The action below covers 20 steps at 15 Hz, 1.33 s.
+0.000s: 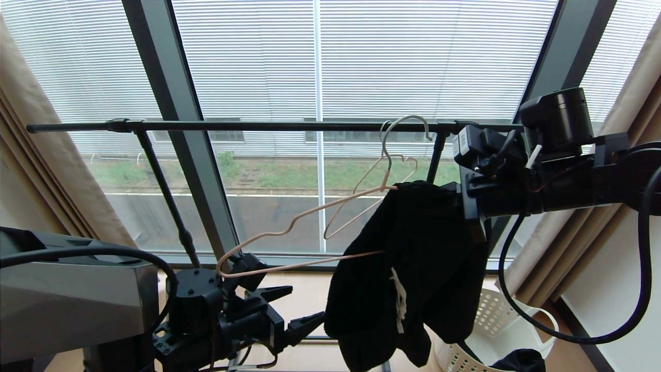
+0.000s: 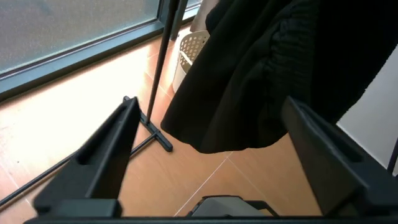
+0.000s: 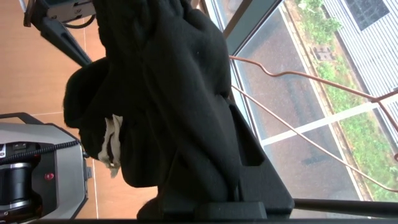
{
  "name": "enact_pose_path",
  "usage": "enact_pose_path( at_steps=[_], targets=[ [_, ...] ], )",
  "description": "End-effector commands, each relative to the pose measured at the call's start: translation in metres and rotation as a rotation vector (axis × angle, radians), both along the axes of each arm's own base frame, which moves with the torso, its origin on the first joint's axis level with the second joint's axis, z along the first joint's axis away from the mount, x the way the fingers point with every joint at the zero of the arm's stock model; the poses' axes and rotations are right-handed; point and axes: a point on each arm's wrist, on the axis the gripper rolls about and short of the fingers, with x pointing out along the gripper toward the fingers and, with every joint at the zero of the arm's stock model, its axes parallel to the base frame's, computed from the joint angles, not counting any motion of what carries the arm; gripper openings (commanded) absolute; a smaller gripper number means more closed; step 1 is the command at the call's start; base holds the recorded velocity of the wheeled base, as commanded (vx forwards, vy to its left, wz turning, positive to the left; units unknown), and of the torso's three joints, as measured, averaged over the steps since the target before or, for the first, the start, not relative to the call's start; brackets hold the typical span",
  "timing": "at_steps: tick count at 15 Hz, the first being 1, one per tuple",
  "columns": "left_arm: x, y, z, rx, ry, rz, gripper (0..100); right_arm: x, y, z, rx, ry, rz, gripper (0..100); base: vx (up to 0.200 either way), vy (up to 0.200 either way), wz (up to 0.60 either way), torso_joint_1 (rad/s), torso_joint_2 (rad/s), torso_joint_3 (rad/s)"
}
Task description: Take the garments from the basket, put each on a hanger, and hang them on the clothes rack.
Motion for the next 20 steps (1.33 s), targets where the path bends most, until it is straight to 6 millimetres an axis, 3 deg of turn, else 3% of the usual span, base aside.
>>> enact_pose_path(
  at_steps=[1, 8, 16, 20],
  targets=[
    [-0.002, -0.003, 0.002, -0.007, -0.002, -0.012, 100, 0.001, 0.003, -0.003, -0.004, 0.009, 0.006, 0, 0.0, 0.0, 0.0, 0.0, 0.0, 0.0],
    [0.006, 0.01, 0.014, -0.11, 0.055, -0.004, 100, 0.013, -0.011, -0.007, 0.047, 0.008, 0.008, 0, 0.0, 0.0, 0.0, 0.0, 0.0, 0.0],
    [0.012, 0.007, 0.019, -0.209, 0.14, 0.03, 100, 0.012, -0.011, -0.003, 0.114, 0.061, 0.045, 0, 0.0, 0.0, 0.0, 0.0, 0.0, 0.0],
    [0.003, 0.001, 0.023, -0.222, 0.159, 0.0, 100, 0.015, -0.01, -0.002, 0.117, 0.059, 0.042, 0, 0.0, 0.0, 0.0, 0.0, 0.0, 0.0]
  ],
)
